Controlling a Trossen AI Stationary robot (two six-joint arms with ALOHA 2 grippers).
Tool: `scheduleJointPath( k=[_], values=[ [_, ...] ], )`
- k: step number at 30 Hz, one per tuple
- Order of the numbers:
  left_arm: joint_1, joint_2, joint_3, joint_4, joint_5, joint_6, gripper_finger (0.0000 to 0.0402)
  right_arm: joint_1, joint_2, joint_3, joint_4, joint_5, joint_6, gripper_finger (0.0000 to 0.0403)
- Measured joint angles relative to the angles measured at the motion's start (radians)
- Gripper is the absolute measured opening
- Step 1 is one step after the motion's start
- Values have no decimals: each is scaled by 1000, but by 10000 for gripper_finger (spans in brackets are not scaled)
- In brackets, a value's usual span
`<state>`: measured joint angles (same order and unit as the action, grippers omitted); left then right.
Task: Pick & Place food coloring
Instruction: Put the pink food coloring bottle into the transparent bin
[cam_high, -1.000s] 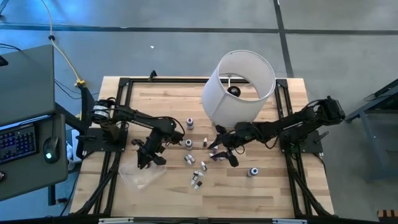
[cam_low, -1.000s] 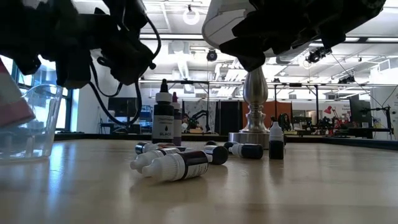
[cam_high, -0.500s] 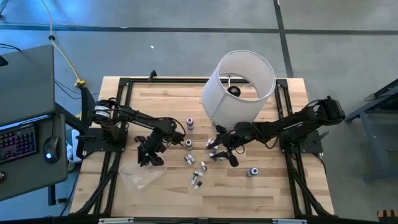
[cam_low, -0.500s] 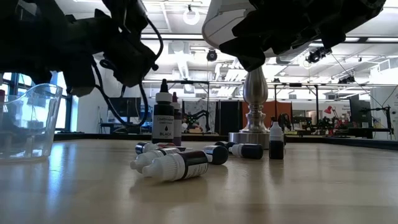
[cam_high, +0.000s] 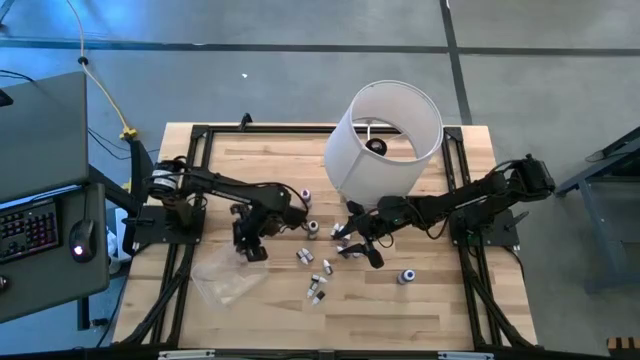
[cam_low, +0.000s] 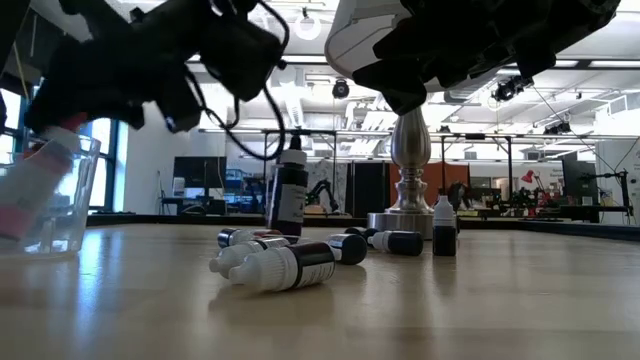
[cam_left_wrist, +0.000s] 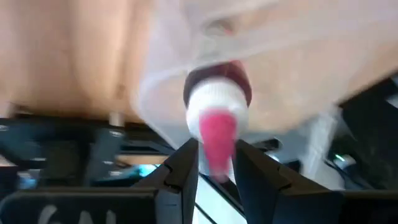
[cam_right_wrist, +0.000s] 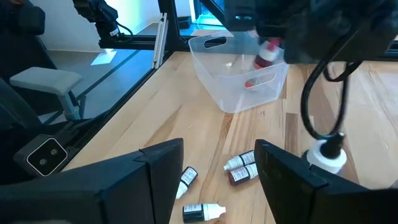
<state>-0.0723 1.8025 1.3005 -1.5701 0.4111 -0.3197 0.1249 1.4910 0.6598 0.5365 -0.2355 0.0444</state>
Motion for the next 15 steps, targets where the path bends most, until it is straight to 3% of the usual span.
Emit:
scheduleJointPath(
  k=[8, 15],
  values=[
    [-18, -30, 55, 0, -23, -28, 96, 0, 0, 0, 0, 0, 0, 192],
    [-110, -85, 56, 0, -43, -155, 96, 0, 0, 0, -3, 0, 0, 192]
  ],
)
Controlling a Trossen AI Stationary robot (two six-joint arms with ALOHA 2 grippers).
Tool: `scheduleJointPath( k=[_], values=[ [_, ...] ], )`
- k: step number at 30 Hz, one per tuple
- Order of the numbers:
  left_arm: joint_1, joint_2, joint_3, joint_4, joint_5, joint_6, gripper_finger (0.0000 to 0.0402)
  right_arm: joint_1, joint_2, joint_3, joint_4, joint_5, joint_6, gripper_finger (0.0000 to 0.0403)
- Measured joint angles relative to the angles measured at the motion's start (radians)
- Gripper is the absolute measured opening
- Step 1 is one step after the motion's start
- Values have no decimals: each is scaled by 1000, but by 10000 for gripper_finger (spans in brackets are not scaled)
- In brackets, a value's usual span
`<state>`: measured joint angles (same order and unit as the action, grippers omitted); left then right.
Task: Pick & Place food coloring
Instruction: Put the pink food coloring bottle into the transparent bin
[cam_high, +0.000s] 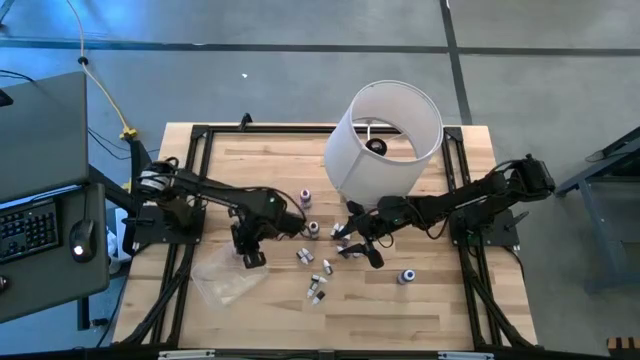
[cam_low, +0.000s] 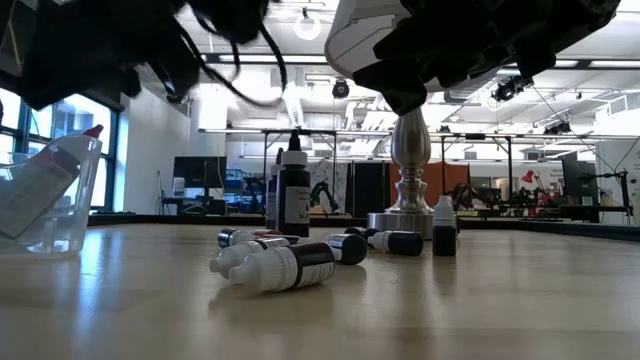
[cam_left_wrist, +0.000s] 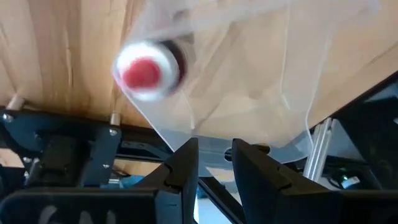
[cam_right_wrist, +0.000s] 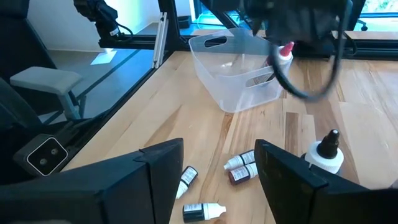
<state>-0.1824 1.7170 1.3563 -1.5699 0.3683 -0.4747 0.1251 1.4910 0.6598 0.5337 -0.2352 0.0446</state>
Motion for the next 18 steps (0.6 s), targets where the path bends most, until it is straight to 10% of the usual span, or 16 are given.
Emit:
scheduleJointPath(
  k=[18],
  values=[
    [-416, -149, -202, 326, -481, -389, 3, 0, 0, 0, -7, 0, -11, 192]
  ],
)
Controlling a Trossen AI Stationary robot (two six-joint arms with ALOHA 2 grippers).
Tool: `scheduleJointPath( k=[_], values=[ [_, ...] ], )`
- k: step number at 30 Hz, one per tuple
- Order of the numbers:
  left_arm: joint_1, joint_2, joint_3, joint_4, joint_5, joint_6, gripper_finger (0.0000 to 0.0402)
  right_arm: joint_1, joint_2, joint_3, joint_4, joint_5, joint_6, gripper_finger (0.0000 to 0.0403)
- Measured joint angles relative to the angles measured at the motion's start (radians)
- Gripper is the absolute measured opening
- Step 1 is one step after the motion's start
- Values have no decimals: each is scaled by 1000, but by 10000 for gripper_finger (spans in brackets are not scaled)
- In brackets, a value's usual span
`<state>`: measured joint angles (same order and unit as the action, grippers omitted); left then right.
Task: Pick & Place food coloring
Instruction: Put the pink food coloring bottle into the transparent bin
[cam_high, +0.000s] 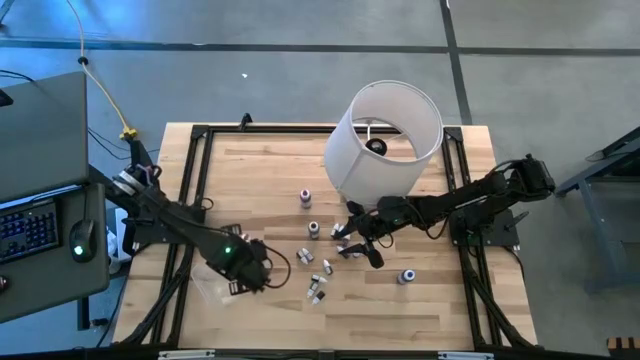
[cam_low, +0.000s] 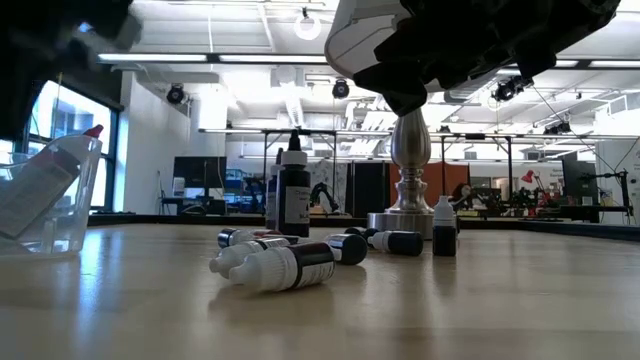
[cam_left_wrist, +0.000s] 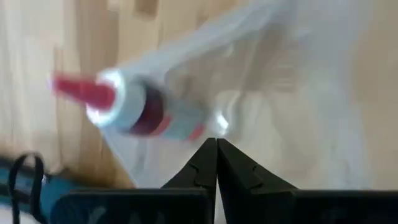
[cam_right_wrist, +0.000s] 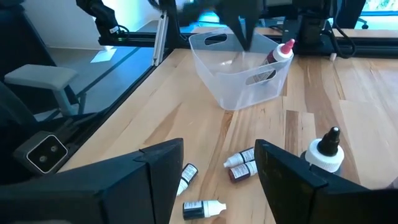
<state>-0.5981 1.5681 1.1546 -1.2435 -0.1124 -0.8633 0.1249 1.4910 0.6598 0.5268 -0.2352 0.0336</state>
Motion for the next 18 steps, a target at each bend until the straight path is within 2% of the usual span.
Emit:
scheduleJointPath(
  k=[6, 12, 18],
  values=[
    [0, 0, -145, 100, 28, -111, 1, 0, 0, 0, 17, 0, -63, 192],
    [2, 0, -219, 204, 56, -111, 1, -1, 0, 0, 25, 0, -85, 192],
    [2, 0, -260, 205, 48, -121, 0, -1, 0, 0, 25, 0, -85, 192]
  ],
)
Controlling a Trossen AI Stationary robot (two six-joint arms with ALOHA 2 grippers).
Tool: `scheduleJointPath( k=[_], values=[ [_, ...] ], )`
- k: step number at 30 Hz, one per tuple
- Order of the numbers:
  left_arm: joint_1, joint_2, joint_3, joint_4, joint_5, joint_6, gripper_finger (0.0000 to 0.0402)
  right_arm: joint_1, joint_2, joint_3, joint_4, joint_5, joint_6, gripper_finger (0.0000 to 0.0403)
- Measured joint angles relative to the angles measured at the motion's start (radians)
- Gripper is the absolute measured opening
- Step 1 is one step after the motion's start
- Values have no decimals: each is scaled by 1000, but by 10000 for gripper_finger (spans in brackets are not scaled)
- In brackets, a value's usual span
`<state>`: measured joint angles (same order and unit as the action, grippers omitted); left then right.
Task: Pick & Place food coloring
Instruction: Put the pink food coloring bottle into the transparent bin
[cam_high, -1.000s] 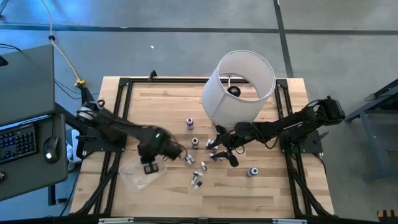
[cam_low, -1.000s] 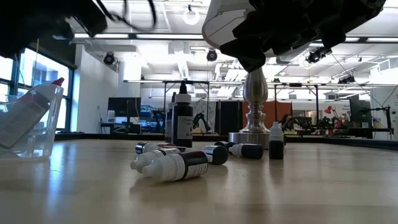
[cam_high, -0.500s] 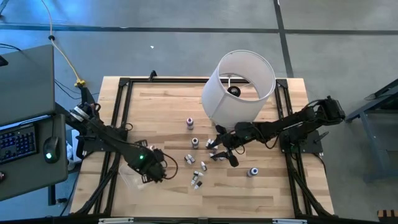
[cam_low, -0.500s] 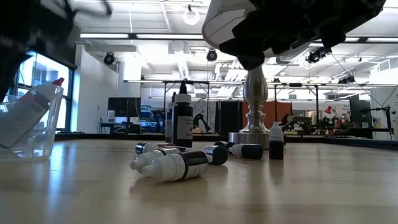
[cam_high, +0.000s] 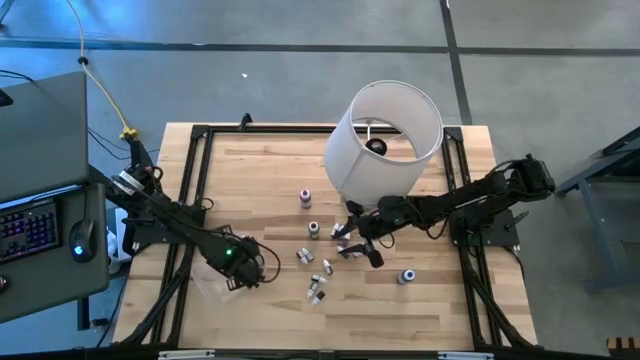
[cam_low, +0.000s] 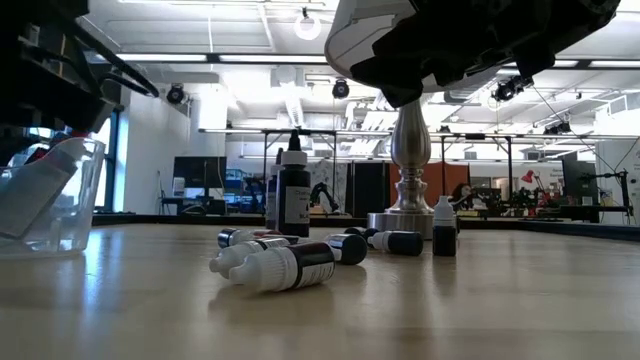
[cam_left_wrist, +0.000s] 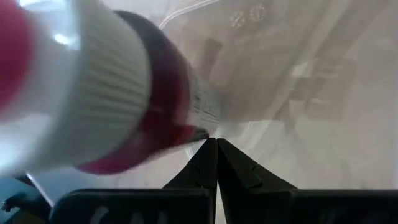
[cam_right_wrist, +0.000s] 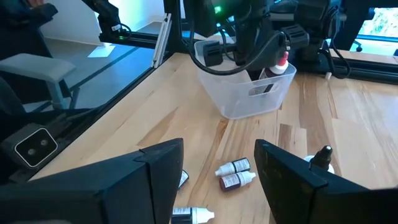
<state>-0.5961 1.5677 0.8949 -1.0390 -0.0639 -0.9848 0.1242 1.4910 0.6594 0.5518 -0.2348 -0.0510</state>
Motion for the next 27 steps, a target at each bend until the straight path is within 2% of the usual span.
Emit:
scheduleJointPath(
  k=[3, 9, 19, 22, 27],
  values=[
    [0, 0, -7, -4, -43, 1, 0, 0, 0, 0, 0, 0, 0, 192],
    [1, 0, -7, -10, -223, -32, 0, 0, 0, 0, 0, 0, 1, 192],
    [1, 0, -7, 28, -279, -45, 0, 0, 0, 0, 0, 0, 2, 192],
    [1, 0, -7, 80, -276, -44, 0, 0, 0, 0, 0, 0, 2, 192],
    [1, 0, -7, 58, -264, -42, 0, 0, 0, 0, 0, 0, 2, 192]
  ],
)
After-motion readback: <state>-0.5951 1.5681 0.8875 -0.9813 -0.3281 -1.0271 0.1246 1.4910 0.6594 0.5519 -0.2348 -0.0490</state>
